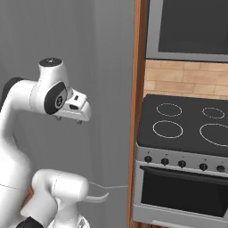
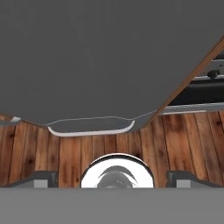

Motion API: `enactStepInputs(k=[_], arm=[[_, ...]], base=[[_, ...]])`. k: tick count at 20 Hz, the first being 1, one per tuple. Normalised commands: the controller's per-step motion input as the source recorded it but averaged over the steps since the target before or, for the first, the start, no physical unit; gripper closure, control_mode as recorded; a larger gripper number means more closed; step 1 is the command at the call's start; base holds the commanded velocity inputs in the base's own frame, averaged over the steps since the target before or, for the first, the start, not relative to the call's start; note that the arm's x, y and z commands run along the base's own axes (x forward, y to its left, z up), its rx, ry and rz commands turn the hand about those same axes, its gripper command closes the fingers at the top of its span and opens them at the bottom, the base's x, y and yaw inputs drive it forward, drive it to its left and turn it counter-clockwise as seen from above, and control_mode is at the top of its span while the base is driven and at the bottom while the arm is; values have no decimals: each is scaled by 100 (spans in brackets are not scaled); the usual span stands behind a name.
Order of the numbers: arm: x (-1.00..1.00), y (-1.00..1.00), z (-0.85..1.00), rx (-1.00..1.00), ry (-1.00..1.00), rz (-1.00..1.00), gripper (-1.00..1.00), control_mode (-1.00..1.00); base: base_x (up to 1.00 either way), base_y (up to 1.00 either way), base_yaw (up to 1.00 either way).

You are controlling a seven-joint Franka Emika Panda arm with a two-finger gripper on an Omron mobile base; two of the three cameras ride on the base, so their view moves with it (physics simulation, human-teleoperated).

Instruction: Retrieve the pear and banana from the fridge and place them into the bowl on the dining table.

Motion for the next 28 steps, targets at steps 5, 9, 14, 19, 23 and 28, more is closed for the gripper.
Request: enactStepInputs(k=[5, 9, 14, 19, 23, 28], arm=[[-41, 0, -14, 0, -3, 0, -100, -100], [-22, 0, -11, 0, -2, 0, -100, -100], [0, 0, 0, 0, -1, 0, -100, 100], [0, 0, 0, 0, 0, 0, -100, 100], [0, 0, 0, 0, 0, 0, -100, 100], [0, 0, 0, 0, 0, 0, -100, 100]], base=[[0, 0, 0], [0, 0, 0], [-2, 0, 0], [-50, 0, 0], [-72, 1, 0], [-62, 17, 0]])
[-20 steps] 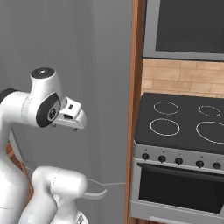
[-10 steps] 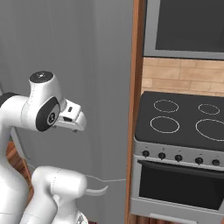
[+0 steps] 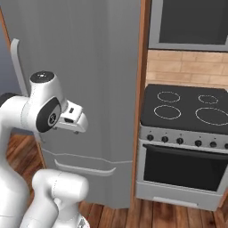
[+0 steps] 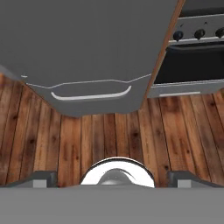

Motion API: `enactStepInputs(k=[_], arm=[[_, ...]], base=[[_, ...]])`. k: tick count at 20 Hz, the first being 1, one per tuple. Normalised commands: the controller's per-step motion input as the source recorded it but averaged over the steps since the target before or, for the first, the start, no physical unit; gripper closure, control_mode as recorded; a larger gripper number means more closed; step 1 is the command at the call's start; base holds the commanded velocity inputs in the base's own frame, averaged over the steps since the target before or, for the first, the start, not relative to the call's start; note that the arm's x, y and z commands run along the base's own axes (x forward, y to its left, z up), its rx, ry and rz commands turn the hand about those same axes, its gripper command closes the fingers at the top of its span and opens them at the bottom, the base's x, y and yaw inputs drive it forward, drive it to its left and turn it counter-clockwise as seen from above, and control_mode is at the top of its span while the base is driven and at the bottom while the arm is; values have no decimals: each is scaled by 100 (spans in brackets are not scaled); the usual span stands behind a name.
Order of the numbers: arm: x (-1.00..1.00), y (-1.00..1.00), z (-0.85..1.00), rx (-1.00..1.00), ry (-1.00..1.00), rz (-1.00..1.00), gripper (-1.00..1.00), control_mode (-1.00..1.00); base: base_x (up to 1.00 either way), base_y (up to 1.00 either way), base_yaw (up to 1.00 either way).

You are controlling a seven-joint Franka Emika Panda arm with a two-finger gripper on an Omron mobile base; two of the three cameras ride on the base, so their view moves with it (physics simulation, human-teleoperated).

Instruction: Retrieve the pear and banana from the fridge and place them into the bowl on the dining table.

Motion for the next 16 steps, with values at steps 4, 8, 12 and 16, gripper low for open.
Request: enactStepInputs(k=[4, 8, 12, 16], arm=[[0, 0, 0, 0, 0, 0, -100, 100], [0, 0, 0, 0, 0, 0, -100, 100], [0, 0, 0, 0, 0, 0, -100, 100], [0, 0, 0, 0, 0, 0, -100, 100]], base=[[-46, 46, 0], [-40, 64, 0], [-29, 83, 0], [-22, 88, 0]])
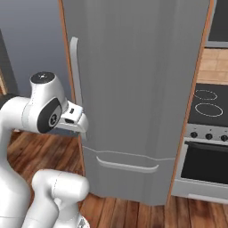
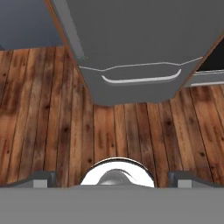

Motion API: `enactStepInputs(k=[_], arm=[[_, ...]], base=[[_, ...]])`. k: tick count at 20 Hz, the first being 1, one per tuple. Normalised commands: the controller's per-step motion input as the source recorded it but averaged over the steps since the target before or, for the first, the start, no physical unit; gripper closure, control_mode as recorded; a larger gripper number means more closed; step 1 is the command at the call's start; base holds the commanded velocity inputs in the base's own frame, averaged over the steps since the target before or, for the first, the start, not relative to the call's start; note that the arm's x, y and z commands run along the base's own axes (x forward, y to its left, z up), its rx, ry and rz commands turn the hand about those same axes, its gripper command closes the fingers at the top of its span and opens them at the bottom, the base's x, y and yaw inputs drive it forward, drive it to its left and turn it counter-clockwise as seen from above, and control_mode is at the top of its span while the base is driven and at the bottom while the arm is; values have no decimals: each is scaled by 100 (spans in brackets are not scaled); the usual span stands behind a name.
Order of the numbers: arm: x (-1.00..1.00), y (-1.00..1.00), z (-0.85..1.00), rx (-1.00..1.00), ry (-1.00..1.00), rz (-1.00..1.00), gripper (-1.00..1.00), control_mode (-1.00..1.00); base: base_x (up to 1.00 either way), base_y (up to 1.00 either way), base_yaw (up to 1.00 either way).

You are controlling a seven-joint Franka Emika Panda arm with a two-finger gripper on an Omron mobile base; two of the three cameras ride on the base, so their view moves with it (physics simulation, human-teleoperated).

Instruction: Retrieve the pear and banana from the fridge and place them into the bowl on the dining table.

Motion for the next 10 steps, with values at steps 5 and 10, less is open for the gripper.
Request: enactStepInputs(k=[5, 10], arm=[[0, 0, 0, 0, 0, 0, -100, 100], [0, 0, 0, 0, 0, 0, -100, 100]], base=[[-15, 84, 0], [-25, 69, 0]])
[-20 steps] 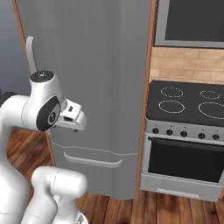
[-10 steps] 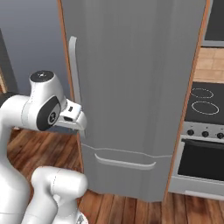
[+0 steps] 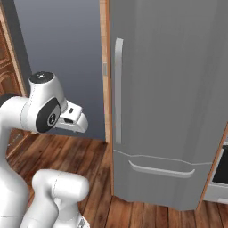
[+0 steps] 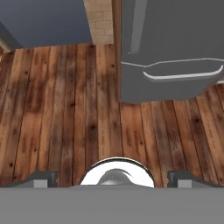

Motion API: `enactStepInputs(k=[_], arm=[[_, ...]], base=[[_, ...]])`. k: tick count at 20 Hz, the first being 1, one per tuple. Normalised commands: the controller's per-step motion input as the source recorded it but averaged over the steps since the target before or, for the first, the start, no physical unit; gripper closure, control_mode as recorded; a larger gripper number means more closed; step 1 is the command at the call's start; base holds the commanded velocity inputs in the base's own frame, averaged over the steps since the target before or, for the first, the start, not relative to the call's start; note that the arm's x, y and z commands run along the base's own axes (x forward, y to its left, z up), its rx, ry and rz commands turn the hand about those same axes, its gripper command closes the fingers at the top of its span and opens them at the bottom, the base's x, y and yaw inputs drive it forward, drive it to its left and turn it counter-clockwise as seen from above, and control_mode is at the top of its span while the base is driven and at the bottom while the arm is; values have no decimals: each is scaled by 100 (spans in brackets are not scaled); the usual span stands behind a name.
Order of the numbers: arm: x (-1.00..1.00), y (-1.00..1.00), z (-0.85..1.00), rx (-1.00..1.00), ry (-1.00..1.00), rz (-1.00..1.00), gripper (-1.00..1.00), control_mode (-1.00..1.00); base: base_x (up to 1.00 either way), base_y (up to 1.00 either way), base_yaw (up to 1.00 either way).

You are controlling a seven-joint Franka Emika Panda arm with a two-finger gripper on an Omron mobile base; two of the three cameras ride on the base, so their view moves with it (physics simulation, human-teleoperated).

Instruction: Retrieve the pear and banana from the fridge and place them into the bowl on the dining table.

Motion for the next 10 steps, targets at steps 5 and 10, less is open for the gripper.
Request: enactStepInputs(k=[5, 10], arm=[[0, 0, 0, 0, 0, 0, -100, 100], [-2, 0, 0, 0, -5, -5, -100, -100]], base=[[-37, 16, -4], [-16, 0, -7]])
